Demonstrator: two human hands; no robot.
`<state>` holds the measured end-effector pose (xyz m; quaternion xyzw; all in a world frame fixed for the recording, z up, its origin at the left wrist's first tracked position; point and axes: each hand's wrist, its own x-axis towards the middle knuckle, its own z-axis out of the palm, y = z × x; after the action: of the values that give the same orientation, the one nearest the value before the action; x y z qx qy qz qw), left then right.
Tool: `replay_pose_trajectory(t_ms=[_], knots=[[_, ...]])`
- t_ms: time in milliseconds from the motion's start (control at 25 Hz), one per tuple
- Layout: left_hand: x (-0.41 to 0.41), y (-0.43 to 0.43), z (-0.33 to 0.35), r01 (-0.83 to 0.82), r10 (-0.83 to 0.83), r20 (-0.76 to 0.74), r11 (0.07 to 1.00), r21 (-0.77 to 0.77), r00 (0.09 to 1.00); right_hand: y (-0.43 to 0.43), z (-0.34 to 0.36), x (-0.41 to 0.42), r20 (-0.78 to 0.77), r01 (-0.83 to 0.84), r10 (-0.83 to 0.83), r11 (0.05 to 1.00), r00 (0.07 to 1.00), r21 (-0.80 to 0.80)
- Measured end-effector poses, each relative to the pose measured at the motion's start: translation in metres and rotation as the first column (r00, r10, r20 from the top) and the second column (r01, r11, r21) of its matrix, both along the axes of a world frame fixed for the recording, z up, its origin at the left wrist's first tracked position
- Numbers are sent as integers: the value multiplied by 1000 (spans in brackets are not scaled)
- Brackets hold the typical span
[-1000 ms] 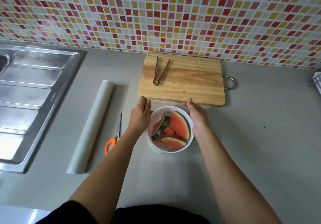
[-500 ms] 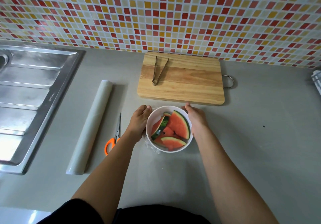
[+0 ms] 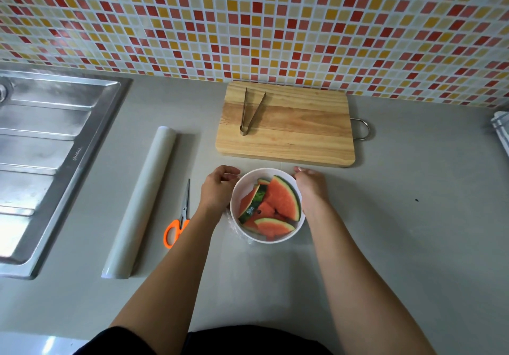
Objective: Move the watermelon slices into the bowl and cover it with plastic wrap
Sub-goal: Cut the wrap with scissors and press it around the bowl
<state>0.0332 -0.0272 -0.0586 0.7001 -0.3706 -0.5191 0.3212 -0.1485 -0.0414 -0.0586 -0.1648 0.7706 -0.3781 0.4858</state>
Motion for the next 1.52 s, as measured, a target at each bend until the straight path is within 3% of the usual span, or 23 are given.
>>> replay_pose_trajectory(t_ms=[120,200,320,440,520,600,640,720,800,920,1080,1400,1520], knots=[[4,0,0,119,-80,196,974,-195,977,0,-2,-1,-1,5,-5,1000,1000,-24],[4,3,-3,192,-121,224,924,-329,967,0,-2,0,-1,8,-8,1000,1000,-23],[6,5,-8,215,-152,196,910,-355,969,-1,-3,-1,-19,4,-4,1000,1000,-29],[8,8,-17,311,-238,265,907,-284,935,-2,-5,-1,-32,-22,21,999,999,-26],[6,12,-22,282,-167,373,919,-277,913,-3,-6,-1,-30,-31,30,999,999,-25],[9,13,-22,181,21,521,925,-334,854,-3,-8,-1,-20,-29,29,999,999,-18],[13,11,-17,95,113,501,924,-371,858,-3,-9,-1,-14,-30,29,999,999,-17],[20,9,-7,-43,151,227,907,-420,962,-3,-9,-2,-13,-40,39,999,999,-18],[16,11,5,10,-52,-92,913,-409,994,-4,-9,-3,-6,-35,35,999,999,-16],[-3,15,12,203,-292,-245,921,-332,924,-4,-9,-2,17,-35,36,999,999,-18],[-15,16,12,204,-267,-239,944,-260,933,-5,-10,-1,9,-5,5,1000,1000,-26],[-12,9,7,339,-340,0,937,-85,940,-3,-7,0,13,17,-16,999,1000,-31],[-9,4,9,368,-367,32,921,-126,930,-4,-6,-1,33,-12,12,1000,999,0]])
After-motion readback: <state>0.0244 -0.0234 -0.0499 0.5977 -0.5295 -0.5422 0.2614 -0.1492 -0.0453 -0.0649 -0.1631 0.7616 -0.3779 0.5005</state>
